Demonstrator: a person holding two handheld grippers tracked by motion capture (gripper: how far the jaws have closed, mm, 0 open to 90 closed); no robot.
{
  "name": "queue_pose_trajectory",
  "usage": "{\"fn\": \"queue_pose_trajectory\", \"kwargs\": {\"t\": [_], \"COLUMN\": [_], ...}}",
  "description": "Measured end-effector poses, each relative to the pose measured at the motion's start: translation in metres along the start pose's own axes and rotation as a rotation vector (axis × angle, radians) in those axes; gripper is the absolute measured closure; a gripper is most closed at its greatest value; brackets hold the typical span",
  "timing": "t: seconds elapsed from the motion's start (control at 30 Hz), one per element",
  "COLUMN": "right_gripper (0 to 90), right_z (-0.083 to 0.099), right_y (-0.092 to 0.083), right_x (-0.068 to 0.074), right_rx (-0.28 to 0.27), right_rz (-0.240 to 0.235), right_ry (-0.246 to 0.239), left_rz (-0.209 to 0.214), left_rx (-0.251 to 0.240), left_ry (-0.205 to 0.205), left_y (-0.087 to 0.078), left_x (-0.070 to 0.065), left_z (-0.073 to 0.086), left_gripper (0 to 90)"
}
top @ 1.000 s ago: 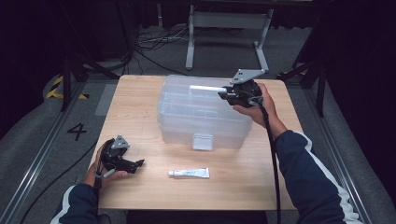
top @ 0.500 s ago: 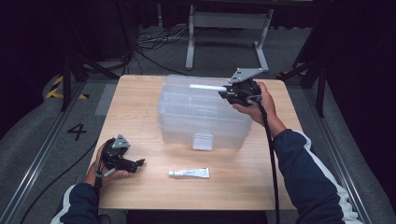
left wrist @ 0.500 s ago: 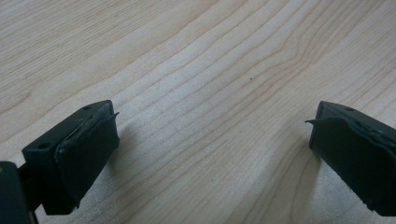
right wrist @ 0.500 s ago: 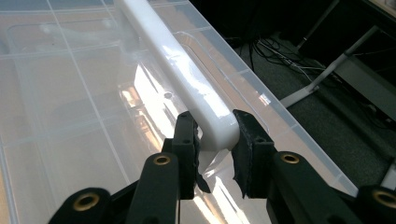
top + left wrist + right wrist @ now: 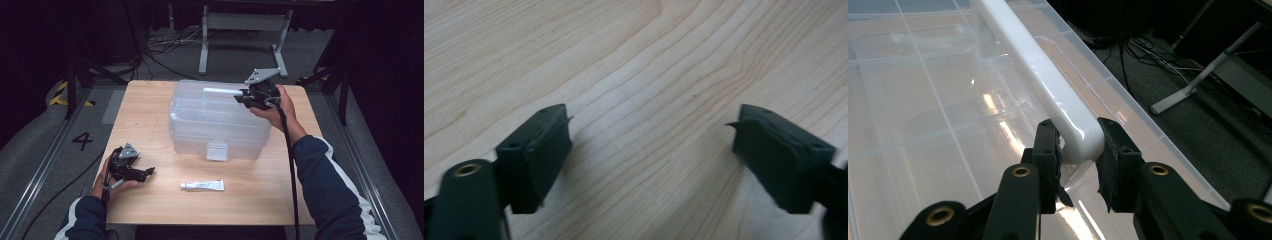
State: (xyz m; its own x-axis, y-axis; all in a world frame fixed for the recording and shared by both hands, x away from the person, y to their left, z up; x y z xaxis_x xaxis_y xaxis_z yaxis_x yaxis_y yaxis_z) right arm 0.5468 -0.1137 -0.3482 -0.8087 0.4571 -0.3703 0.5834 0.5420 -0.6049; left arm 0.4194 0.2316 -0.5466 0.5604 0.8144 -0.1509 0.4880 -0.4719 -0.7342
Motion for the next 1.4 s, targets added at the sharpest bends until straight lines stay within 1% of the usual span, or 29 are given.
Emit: {"fn": "queue_pose_trajectory", "kwargs": {"t": [0.07, 0.13, 0.2, 0.27, 0.33, 0.37, 0.4, 0.43, 0.47, 0.5, 0.53, 0.57, 0.6, 0.63, 0.67, 0.73, 0.77, 0.8, 0.83, 0.87, 0.93, 1.0, 1.03, 1.07, 1.1, 1.2, 1.23, 1.27, 1.4], "right_gripper": [72.6, 72.6, 72.6, 72.6, 72.5, 72.5, 72.5, 72.5, 72.5, 72.4, 72.3, 72.3, 72.2, 72.2, 72.1, 72.1, 72.0, 72.0, 72.0, 72.1, 72.1, 72.0, 72.0, 72.0, 71.9, 71.9, 71.9, 71.8, 71.8], "right_z": [-0.001, -0.001, -0.001, -0.002, -0.002, -0.003, -0.003, -0.003, -0.003, -0.004, -0.004, -0.004, -0.005, -0.005, -0.005, -0.006, -0.006, -0.006, -0.006, -0.007, -0.007, -0.007, -0.008, -0.008, -0.009, -0.009, -0.009, -0.009, -0.01], "right_y": [0.0, 0.0, 0.0, 0.0, 0.0, 0.0, 0.0, 0.0, 0.0, 0.0, 0.0, 0.0, 0.0, 0.0, 0.0, 0.0, 0.0, 0.0, 0.0, 0.0, 0.0, 0.0, 0.0, 0.0, 0.0, 0.0, 0.0, 0.0, 0.0], "right_x": [-0.001, -0.001, -0.002, -0.003, -0.005, -0.005, -0.006, -0.006, -0.007, -0.008, -0.008, -0.008, -0.009, -0.01, -0.01, -0.011, -0.011, -0.011, -0.012, -0.012, -0.013, -0.014, -0.014, -0.014, -0.014, -0.016, -0.016, -0.016, -0.016], "right_rx": [0.001, 0.002, 0.004, 0.003, 0.002, 0.001, 0.004, 0.005, 0.004, 0.005, 0.006, 0.006, 0.006, 0.006, 0.008, 0.012, 0.014, 0.017, 0.02, 0.021, 0.025, 0.029, 0.032, 0.032, 0.033, 0.034, 0.035, 0.036, 0.039], "right_rz": [-0.006, -0.008, -0.014, -0.018, -0.02, -0.021, -0.022, -0.025, -0.026, -0.029, -0.028, -0.028, -0.025, -0.025, -0.026, -0.025, -0.026, -0.027, -0.03, -0.034, -0.042, -0.047, -0.046, -0.046, -0.044, -0.044, -0.045, -0.045, -0.046], "right_ry": [0.004, 0.006, 0.007, 0.011, 0.016, 0.019, 0.018, 0.021, 0.019, 0.021, 0.02, 0.02, 0.024, 0.028, 0.03, 0.029, 0.03, 0.03, 0.032, 0.034, 0.032, 0.031, 0.031, 0.031, 0.031, 0.036, 0.033, 0.033, 0.03], "left_rz": [0.018, 0.005, 0.011, 0.0, -0.003, -0.023, -0.022, -0.031, -0.05, -0.044, -0.044, -0.01, -0.005, -0.005, 0.004, 0.008, 0.006, 0.01, 0.014, 0.018, 0.031, 0.027, 0.04, 0.04, 0.051, 0.053, 0.059, 0.051, 0.049], "left_rx": [0.017, 0.001, -0.022, -0.037, -0.041, -0.054, -0.056, -0.065, -0.072, -0.088, -0.088, -0.105, -0.112, -0.123, -0.146, -0.17, -0.176, -0.187, -0.192, -0.197, -0.212, -0.225, -0.226, -0.226, -0.244, -0.269, -0.274, -0.278, -0.289], "left_ry": [0.011, 0.025, 0.012, 0.015, 0.032, 0.047, 0.054, 0.06, 0.067, 0.061, 0.061, 0.068, 0.068, 0.073, 0.076, 0.068, 0.072, 0.074, 0.077, 0.086, 0.097, 0.105, 0.108, 0.108, 0.111, 0.112, 0.107, 0.113, 0.11], "left_y": [0.002, 0.001, -0.001, -0.002, -0.003, -0.002, -0.002, -0.002, -0.002, -0.003, -0.003, -0.004, -0.005, -0.006, -0.008, -0.011, -0.012, -0.012, -0.013, -0.014, -0.016, -0.017, -0.017, -0.017, -0.019, -0.023, -0.024, -0.024, -0.024], "left_x": [-0.002, -0.001, -0.002, -0.003, -0.006, -0.007, -0.009, -0.011, -0.012, -0.014, -0.014, -0.017, -0.019, -0.02, -0.022, -0.025, -0.025, -0.027, -0.028, -0.03, -0.034, -0.036, -0.037, -0.037, -0.04, -0.043, -0.044, -0.044, -0.046], "left_z": [-0.003, -0.009, -0.016, -0.024, -0.031, -0.035, -0.039, -0.044, -0.049, -0.053, -0.053, -0.06, -0.064, -0.068, -0.074, -0.082, -0.084, -0.087, -0.089, -0.091, -0.095, -0.098, -0.1, -0.1, -0.104, -0.11, -0.111, -0.113, -0.117], "left_gripper": [18.7, 19.7, 21.4, 22.2, 25.8, 27.5, 28.0, 28.8, 31.3, 34.8, 38.4, 38.4, 48.1, 50.2, 51.8, 58.4, 61.2, 62.6, 65.9, 67.8, 74.1, 82.5, 86.6, 88.8, 88.8, 89.7, 89.8, 89.7, 89.8]}}
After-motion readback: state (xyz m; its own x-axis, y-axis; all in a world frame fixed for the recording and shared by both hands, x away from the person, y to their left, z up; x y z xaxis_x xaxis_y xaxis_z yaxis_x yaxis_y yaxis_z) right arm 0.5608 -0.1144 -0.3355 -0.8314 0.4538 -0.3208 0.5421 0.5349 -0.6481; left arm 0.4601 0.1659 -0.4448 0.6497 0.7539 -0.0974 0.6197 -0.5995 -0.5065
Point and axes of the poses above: each handheld gripper's, and its own axes: y roughly forward along the jaws, z roughly out of its underside, x roughly to its left, the point moved 8 cm from there along y, roughly forward along the jaws, and after that the axes turned 11 degrees about -y, right-handed, at the moved point
